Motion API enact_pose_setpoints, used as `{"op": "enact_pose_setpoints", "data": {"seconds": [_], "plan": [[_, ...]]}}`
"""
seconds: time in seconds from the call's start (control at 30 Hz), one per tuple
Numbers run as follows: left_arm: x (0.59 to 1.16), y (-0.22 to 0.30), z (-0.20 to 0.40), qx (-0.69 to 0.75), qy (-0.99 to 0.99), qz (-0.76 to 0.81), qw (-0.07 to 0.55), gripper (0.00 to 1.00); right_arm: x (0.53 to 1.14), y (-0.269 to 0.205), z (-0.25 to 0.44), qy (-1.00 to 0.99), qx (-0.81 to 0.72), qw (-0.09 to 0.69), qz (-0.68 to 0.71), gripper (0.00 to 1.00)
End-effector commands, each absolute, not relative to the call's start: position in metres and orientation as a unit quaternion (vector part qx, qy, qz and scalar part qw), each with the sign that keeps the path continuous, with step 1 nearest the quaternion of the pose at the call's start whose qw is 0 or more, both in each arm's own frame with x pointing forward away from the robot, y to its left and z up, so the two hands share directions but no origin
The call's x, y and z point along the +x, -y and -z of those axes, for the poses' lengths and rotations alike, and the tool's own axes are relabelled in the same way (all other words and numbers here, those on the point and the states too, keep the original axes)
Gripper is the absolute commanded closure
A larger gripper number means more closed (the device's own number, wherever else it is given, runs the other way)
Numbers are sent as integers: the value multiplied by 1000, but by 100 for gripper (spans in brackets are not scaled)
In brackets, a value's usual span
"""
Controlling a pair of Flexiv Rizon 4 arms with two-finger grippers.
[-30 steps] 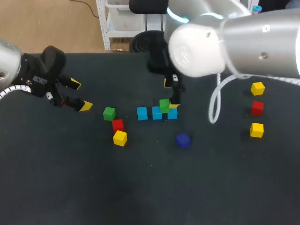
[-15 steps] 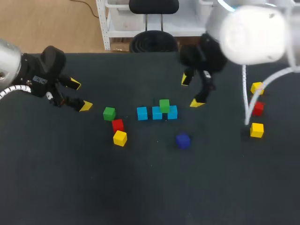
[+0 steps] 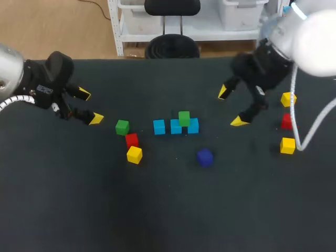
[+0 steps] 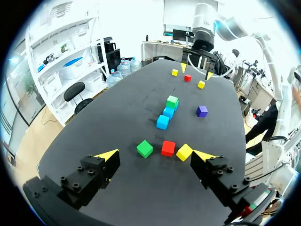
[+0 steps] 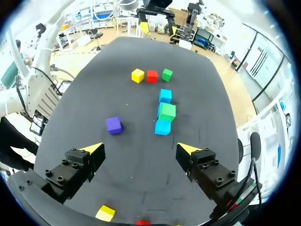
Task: Place the blue cubes, place green cubes on the blue cubes, place the yellow cubes on the green cubes, then place the red cubes on the yellow cubes, and place purple cube on the red cubes.
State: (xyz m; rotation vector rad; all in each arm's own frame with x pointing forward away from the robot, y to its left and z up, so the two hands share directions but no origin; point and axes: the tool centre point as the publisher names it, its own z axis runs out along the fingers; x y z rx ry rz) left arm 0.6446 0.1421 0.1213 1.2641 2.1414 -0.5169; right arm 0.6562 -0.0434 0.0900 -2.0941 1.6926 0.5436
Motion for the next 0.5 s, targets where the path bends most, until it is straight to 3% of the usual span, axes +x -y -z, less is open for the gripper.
{"op": "enact_pose_setpoints", "data": {"seconds": [0.03,0.5], "plan": [[644,-144,-120,476,-803,196,299,0,640,61,-90,-611,-730,238,-193,0],[644,-144,-120,476,-803,196,299,0,623,98,-84,-631,-685,301,-204,0]]}}
